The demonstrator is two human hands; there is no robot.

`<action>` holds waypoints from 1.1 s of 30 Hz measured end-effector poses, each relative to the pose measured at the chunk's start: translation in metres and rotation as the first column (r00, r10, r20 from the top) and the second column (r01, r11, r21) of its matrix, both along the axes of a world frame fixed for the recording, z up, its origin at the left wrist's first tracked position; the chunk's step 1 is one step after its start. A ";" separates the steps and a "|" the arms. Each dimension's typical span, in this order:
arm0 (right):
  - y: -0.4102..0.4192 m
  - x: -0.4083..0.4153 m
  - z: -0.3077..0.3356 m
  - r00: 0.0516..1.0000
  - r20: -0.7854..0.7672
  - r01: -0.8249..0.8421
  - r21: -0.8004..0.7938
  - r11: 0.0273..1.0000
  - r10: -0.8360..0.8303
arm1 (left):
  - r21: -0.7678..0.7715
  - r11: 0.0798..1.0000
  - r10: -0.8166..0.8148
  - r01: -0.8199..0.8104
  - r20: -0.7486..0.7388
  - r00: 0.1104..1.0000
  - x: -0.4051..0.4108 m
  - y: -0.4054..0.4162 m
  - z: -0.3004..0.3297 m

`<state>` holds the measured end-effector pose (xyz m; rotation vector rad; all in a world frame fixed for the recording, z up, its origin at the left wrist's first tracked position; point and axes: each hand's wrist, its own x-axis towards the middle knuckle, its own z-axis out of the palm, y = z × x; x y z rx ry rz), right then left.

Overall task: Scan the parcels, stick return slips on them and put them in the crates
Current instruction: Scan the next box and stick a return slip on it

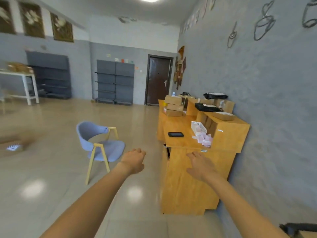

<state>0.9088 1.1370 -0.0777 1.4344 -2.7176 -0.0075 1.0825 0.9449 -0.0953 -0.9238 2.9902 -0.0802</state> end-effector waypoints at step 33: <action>-0.723 -0.399 0.093 0.980 -0.177 0.020 -0.351 0.936 -0.087 | -0.126 0.987 -0.130 0.104 -0.221 0.967 -0.437 -0.703 0.117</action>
